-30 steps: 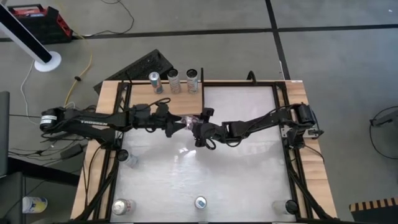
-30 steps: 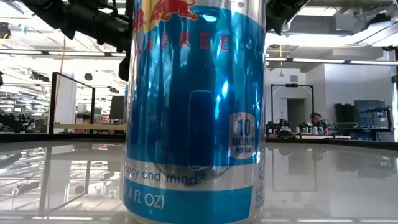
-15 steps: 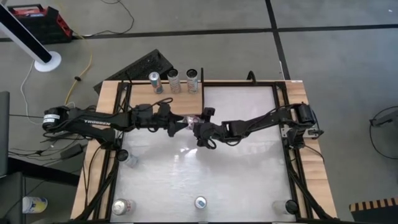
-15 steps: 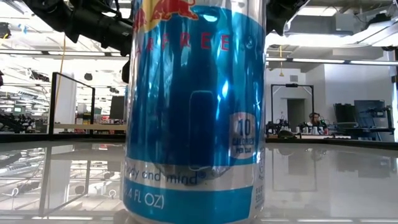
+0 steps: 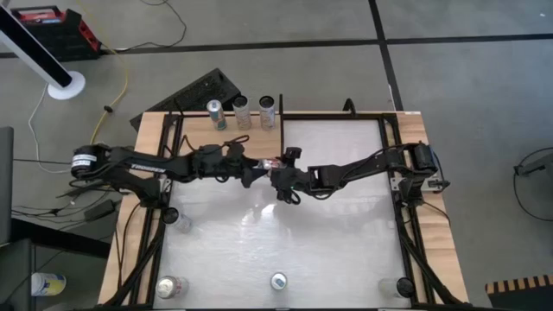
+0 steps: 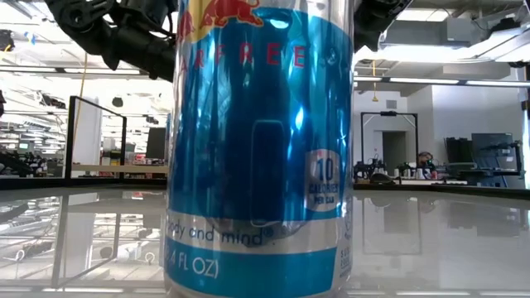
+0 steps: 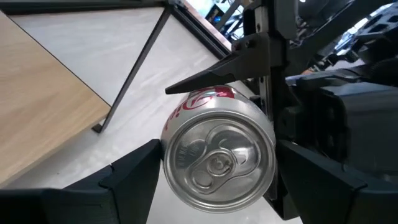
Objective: Place canned beverage on shelf
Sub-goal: Put the top coke soda can beside the red bull soda can on the shelf
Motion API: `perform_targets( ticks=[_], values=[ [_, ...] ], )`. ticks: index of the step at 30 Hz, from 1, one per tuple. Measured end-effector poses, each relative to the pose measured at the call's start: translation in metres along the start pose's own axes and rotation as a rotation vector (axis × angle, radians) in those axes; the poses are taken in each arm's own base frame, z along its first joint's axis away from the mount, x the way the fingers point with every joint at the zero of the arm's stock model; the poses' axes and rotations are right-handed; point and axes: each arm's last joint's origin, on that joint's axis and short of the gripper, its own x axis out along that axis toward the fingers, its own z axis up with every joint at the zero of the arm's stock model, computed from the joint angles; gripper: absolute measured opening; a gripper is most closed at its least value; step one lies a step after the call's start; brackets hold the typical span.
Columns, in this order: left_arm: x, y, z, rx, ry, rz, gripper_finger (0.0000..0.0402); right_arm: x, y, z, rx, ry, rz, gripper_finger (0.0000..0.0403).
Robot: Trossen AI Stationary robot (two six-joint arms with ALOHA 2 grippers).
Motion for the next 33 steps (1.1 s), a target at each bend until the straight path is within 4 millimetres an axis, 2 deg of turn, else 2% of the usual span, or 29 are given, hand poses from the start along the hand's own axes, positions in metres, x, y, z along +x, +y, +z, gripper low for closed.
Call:
perform_targets(
  ticks=[11,25,33],
  values=[
    [0.019,0.002,-0.001,-0.006,0.091,0.016,0.0293,0.0,0.002,-0.006,-0.053,0.051,0.001,0.0318],
    [0.019,0.007,0.001,-0.022,0.13,0.0,0.0293,-0.004,0.008,-0.004,-0.135,0.042,0.014,0.0319],
    [0.019,0.007,0.001,-0.02,0.13,-0.001,0.0293,-0.003,0.006,-0.004,-0.093,0.045,0.009,0.0319]
  ],
)
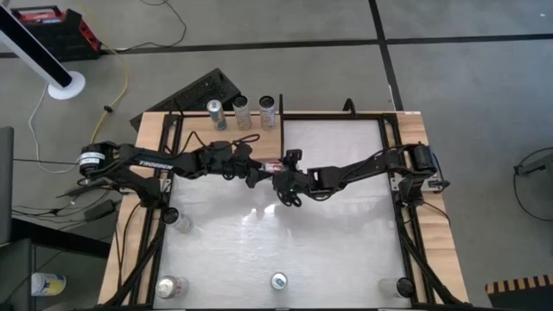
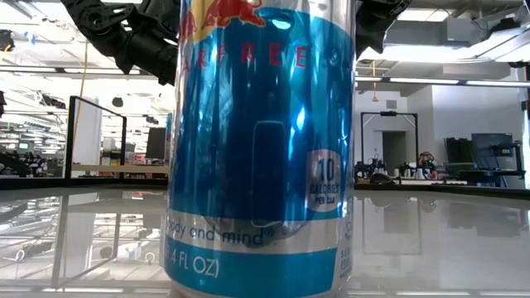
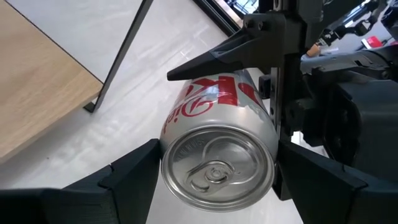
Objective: Place canned beverage on shelf
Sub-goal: Put the top coke soda can beside the red bull soda can on the shelf
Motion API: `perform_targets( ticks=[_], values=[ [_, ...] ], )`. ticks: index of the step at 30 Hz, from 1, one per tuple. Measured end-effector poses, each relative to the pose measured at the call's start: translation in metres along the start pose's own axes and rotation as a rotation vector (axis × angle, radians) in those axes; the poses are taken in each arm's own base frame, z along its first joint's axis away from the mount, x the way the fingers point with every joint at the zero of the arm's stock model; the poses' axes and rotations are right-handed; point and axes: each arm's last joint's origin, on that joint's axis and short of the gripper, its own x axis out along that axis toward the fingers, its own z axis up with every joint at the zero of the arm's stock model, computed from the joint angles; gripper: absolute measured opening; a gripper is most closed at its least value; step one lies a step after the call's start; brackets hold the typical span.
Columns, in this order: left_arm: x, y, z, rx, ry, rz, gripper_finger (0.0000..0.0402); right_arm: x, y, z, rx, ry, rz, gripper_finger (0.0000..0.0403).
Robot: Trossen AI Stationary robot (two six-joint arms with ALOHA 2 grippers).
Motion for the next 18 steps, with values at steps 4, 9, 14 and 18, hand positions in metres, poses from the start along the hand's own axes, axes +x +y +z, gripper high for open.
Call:
perform_targets(
  ticks=[4,9,14,18],
  values=[
    [0.0,0.0,0.0,0.009,-0.001,0.001,0.0293,0.0,0.0,0.0,0.004,0.001,-0.004,0.0319],
    [0.0,0.002,0.0,-0.001,0.001,0.023,0.0294,0.0,0.0,0.001,0.01,-0.004,-0.005,0.0319],
    [0.0,0.003,-0.001,0.01,0.012,0.025,0.031,0.0,-0.001,0.002,0.026,-0.021,-0.011,0.0319],
    [0.0,0.003,-0.002,0.028,0.027,0.016,0.0326,-0.001,-0.006,0.013,0.103,-0.112,-0.036,0.0319]
  ],
)
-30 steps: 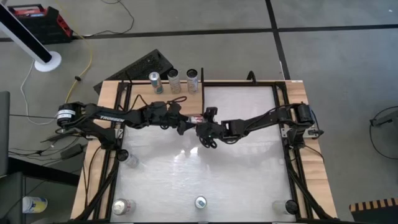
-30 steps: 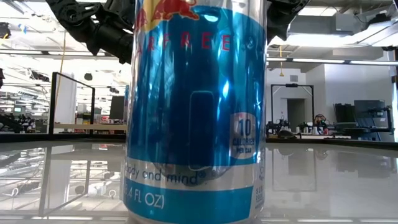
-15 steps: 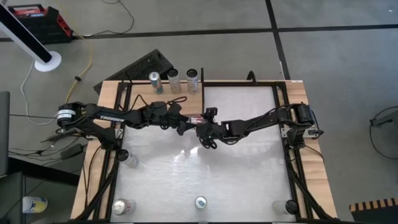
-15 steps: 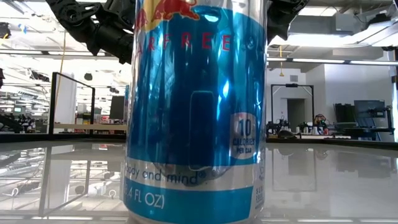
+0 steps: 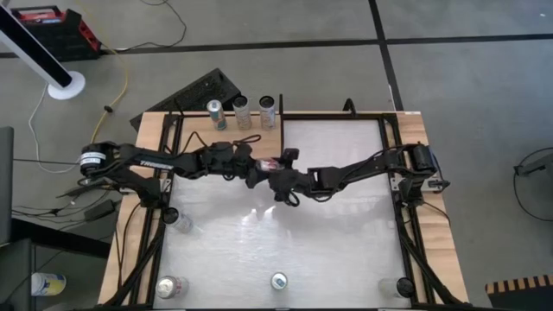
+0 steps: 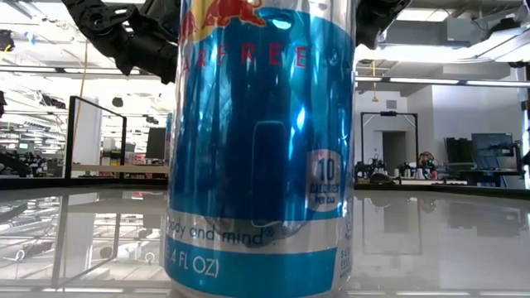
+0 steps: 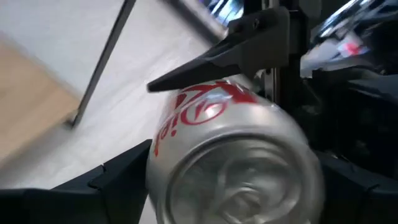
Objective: Place canned beverage on shelf
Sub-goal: Put the top coke soda can beside the red bull soda can on the shelf
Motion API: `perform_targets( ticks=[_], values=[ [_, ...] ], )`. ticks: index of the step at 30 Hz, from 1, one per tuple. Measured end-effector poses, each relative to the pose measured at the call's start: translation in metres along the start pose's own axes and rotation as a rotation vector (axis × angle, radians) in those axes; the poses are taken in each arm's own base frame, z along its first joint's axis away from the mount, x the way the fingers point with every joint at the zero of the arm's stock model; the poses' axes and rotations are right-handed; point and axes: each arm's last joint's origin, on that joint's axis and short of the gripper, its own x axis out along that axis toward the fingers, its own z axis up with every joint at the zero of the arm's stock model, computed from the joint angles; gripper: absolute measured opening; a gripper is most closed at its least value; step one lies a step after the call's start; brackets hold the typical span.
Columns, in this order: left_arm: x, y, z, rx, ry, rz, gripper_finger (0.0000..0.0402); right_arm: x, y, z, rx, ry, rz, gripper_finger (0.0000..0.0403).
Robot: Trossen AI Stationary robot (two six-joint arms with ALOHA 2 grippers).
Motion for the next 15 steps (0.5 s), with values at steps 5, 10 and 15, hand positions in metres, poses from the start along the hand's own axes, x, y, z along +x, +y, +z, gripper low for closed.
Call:
perform_targets(
  ticks=[5,10,15],
  values=[
    [0.0004,0.0003,0.0001,0.005,-0.005,0.01,0.0336,-0.0007,-0.0018,0.0043,0.024,-0.034,-0.003,0.0319],
    [0.0001,0.0001,0.0003,0.011,-0.008,0.011,0.0336,-0.0008,-0.002,0.0054,0.028,-0.042,0.001,0.0319],
    [-0.0015,0.0005,0.0025,0.024,-0.01,0.002,0.0336,-0.0008,-0.0011,0.0031,0.013,-0.021,0.01,0.0319]
  ],
)
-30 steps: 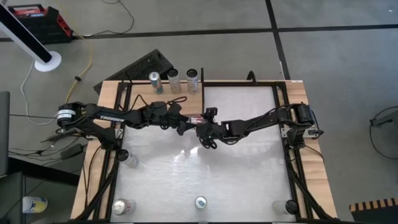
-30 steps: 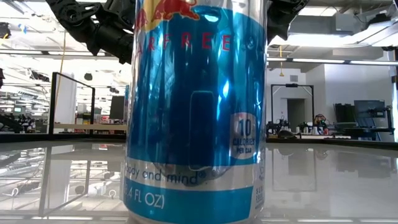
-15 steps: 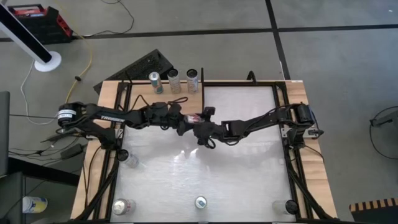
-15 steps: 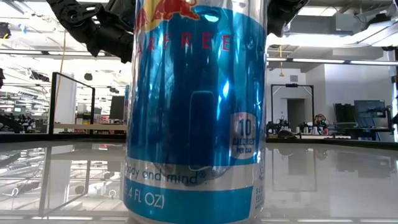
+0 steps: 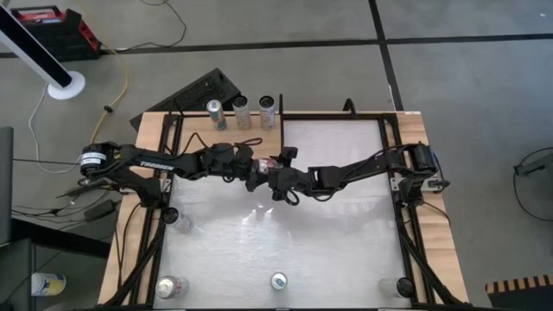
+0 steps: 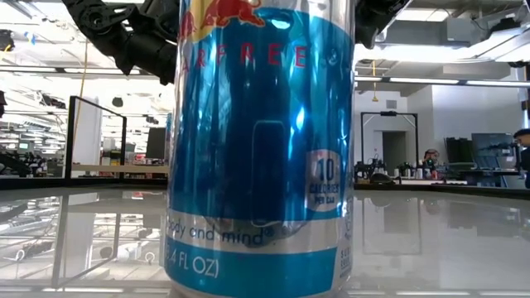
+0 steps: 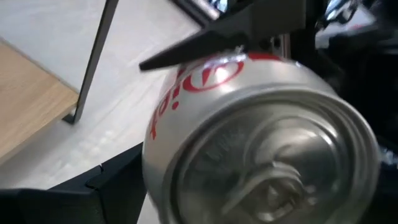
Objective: Place canned beverage on shelf
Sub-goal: Put the top coke soda can beside the red bull soda can on the shelf
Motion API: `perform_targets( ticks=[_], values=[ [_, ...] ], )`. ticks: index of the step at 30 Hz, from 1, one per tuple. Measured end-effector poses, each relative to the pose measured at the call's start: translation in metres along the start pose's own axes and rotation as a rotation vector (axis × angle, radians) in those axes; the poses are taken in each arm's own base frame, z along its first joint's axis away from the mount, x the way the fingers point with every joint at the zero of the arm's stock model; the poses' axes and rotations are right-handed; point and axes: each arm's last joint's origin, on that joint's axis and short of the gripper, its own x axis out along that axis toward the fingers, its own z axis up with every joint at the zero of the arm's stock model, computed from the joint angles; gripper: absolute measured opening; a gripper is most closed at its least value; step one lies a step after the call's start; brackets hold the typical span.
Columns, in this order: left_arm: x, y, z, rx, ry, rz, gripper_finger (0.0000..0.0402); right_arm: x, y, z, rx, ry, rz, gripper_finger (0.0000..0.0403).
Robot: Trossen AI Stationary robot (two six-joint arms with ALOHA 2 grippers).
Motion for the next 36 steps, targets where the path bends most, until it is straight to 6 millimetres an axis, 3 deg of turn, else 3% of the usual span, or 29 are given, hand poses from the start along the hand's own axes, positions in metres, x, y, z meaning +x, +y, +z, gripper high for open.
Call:
perform_targets(
  ticks=[29,36],
  values=[
    [-0.0075,-0.0032,0.0087,0.001,-0.039,-0.044,0.0335,-0.0001,0.0057,-0.0066,-0.014,0.027,0.123,0.0319],
    [-0.0074,-0.003,0.0082,0.007,-0.031,-0.039,0.0287,0.0005,0.0055,-0.007,-0.014,0.029,0.121,0.0324]
  ],
)
